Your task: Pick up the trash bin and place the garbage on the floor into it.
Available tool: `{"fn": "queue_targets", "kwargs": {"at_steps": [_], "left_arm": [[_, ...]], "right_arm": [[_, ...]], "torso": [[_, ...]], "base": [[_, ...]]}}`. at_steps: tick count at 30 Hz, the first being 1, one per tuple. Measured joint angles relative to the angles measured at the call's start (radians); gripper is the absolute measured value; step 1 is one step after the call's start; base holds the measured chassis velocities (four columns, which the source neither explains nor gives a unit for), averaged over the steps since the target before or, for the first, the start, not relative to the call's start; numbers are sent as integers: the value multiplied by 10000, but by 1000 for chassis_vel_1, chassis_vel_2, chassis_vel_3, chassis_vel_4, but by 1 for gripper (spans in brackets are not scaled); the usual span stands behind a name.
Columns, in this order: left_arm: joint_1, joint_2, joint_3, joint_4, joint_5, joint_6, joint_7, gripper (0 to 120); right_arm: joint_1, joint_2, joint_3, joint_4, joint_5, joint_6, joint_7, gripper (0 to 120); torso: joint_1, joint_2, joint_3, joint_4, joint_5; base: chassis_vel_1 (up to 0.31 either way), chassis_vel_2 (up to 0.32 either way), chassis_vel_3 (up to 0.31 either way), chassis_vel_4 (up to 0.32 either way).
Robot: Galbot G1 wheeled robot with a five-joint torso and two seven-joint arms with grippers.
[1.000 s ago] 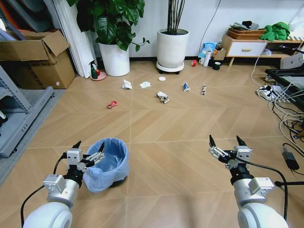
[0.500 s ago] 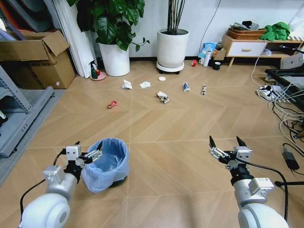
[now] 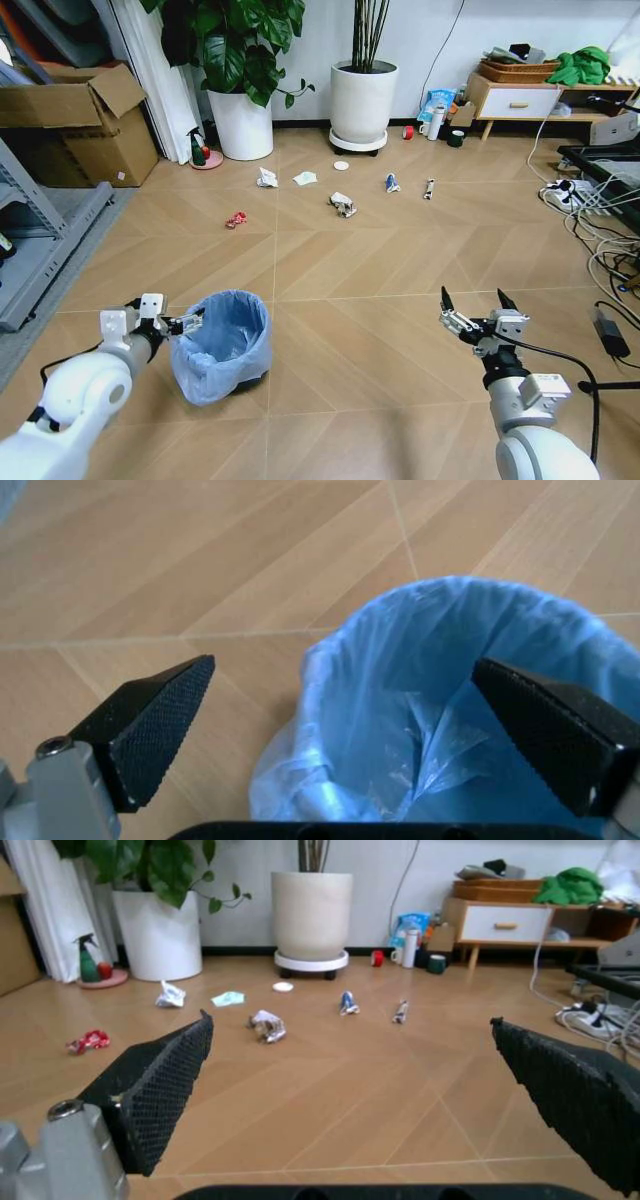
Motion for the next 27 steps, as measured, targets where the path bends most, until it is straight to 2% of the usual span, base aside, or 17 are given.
{"fn": "queue_targets", "kwargs": {"at_steps": [2, 11, 27], "left_arm": [[-342, 66, 113, 441, -518, 383, -110, 100], [-866, 128, 371, 1563, -579, 505, 75, 100], [-1601, -31, 1230, 2381, -364, 460, 311, 100]], "right_arm": [[56, -116, -69, -113, 7, -8, -1, 100], [245, -113, -188, -375, 32, 5, -3, 100], [367, 34, -436, -711, -64, 104, -2, 100]], "torso": [[0, 0, 0, 0, -1], [0, 0, 0, 2, -1], [0, 0, -1, 0, 1]], "base": [[0, 0, 0, 0], [0, 0, 0, 0], [0, 0, 0, 0]]}}
